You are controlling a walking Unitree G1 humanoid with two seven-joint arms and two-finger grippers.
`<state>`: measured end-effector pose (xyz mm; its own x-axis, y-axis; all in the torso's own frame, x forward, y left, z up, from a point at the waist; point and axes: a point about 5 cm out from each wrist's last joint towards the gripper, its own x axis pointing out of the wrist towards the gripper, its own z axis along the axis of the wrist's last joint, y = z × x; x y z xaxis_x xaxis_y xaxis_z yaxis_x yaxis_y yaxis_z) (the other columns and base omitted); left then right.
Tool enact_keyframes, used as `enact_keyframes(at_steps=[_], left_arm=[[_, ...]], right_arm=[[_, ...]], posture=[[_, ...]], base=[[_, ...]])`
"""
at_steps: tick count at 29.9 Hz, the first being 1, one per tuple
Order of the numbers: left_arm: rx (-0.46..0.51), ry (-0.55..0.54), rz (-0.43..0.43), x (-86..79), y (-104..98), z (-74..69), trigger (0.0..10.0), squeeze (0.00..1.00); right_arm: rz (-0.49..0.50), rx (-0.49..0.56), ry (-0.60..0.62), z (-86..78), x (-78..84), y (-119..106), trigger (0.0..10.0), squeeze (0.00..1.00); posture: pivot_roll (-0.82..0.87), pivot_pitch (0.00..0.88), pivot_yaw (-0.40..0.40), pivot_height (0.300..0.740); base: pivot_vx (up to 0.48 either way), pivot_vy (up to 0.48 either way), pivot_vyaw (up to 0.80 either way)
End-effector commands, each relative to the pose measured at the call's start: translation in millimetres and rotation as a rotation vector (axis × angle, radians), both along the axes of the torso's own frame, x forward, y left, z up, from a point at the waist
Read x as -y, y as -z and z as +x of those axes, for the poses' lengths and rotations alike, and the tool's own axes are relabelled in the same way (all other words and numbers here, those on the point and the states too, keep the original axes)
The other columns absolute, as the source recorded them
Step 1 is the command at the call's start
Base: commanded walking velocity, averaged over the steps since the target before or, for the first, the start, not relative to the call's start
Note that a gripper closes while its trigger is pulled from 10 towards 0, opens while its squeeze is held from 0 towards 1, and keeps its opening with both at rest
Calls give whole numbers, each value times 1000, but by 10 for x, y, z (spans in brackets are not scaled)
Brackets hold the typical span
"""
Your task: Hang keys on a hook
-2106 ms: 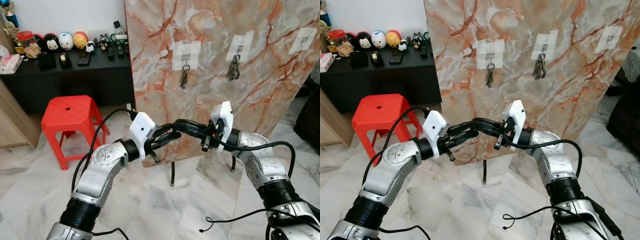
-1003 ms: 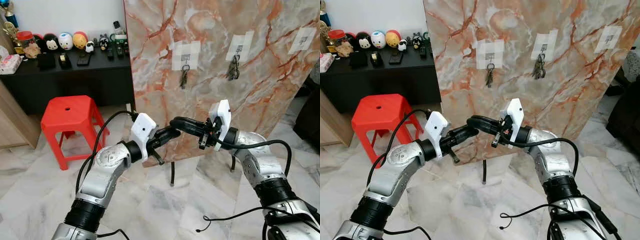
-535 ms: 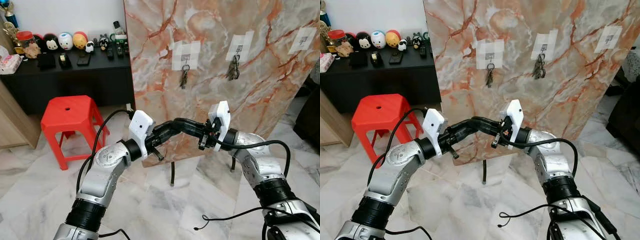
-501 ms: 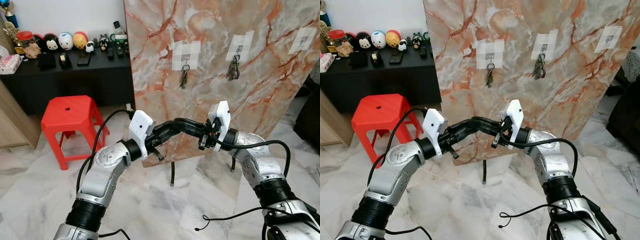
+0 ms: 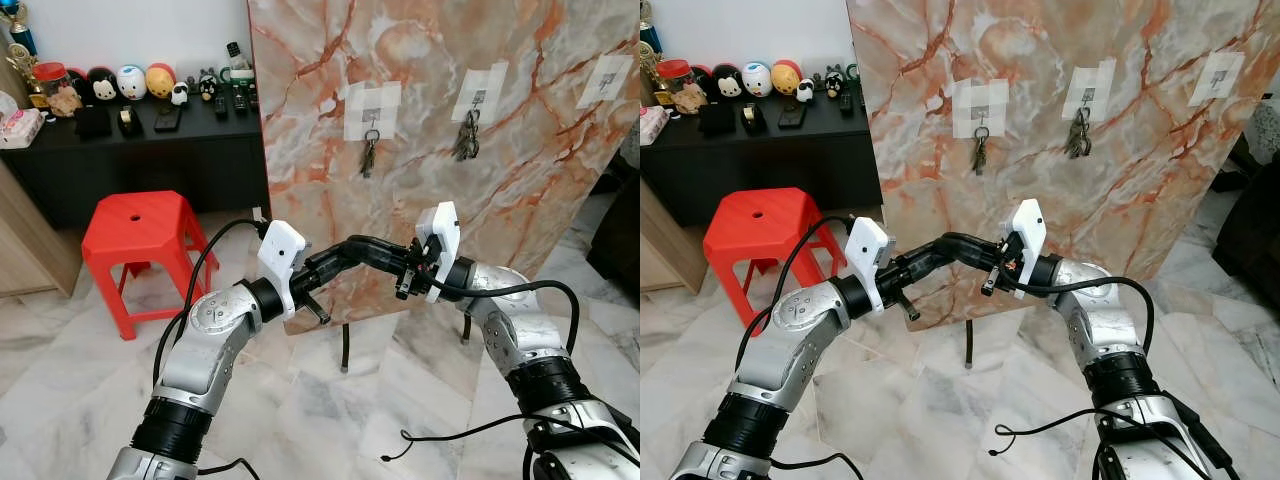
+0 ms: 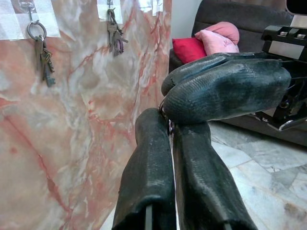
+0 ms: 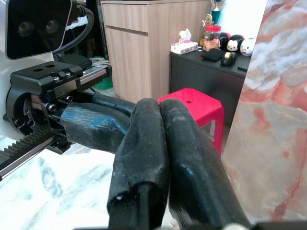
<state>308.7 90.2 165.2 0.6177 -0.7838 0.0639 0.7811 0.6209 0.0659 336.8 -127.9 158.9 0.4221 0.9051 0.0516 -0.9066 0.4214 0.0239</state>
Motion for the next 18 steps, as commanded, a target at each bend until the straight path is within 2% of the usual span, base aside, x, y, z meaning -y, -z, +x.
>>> enact_keyframes(at_steps=[1, 16, 17, 18], left_arm=[[-4, 4, 5, 15, -3, 17, 0, 0], [-3, 2, 3, 8, -1, 11, 0, 0], [-4, 3, 3, 9, 0, 9, 0, 0], [-4, 4, 3, 10, 0, 7, 0, 0]], right_arm=[[7, 13, 4, 9, 5, -26, 10000, 0], [13, -7, 10, 10, 12, -8, 10000, 0], [18, -10, 10, 11, 14, -11, 10000, 235], [20, -11, 10, 11, 15, -13, 10000, 1000]], posture=[[-73, 0, -65, 740], [-73, 0, -65, 740], [-72, 0, -65, 740], [-72, 0, -65, 740]], base=[[0, 0, 0], [0, 0, 0], [0, 0, 0], [0, 0, 0]])
